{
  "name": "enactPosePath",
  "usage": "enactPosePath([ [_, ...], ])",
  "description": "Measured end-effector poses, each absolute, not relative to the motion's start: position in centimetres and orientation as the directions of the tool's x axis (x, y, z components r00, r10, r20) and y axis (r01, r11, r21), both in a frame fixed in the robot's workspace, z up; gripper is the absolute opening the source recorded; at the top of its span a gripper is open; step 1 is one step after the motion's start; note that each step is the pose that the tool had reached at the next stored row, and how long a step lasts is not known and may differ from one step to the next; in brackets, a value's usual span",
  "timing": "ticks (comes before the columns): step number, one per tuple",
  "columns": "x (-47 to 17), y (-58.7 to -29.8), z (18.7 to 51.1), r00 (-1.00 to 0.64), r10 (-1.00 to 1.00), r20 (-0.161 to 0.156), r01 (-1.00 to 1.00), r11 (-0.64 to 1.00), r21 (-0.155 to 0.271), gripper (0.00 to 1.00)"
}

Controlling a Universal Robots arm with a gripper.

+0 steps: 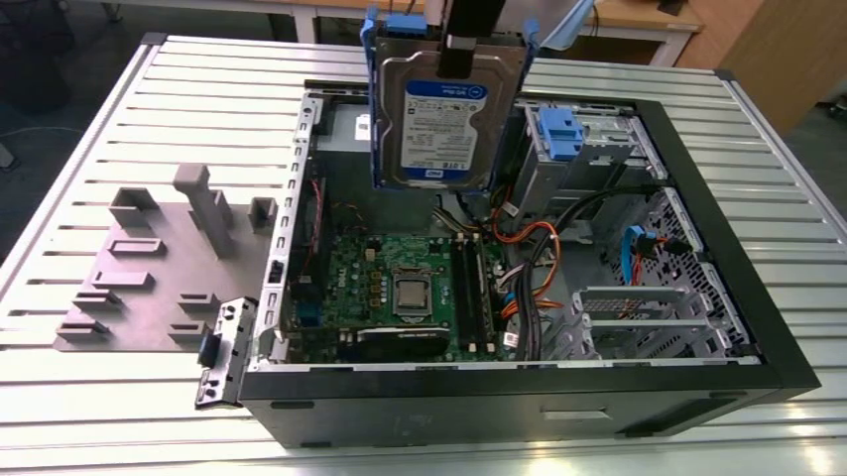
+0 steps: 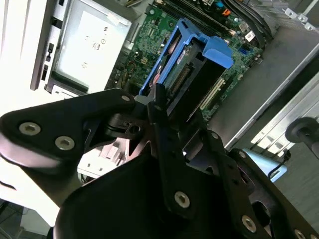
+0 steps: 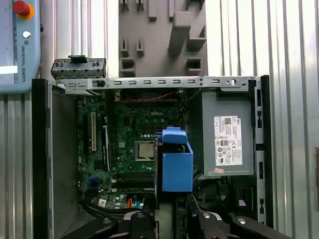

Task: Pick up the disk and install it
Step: 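Pick up the disk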

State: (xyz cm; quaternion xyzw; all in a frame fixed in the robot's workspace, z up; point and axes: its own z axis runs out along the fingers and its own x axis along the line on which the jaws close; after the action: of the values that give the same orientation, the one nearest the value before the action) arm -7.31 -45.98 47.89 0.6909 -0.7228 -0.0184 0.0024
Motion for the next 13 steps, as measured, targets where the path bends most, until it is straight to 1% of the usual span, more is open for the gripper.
enactPosePath([
  [13, -7.1, -48.7, 47.9, -0.045, -0.999, -0.022, -0.999, 0.045, 0.03, 0.35],
])
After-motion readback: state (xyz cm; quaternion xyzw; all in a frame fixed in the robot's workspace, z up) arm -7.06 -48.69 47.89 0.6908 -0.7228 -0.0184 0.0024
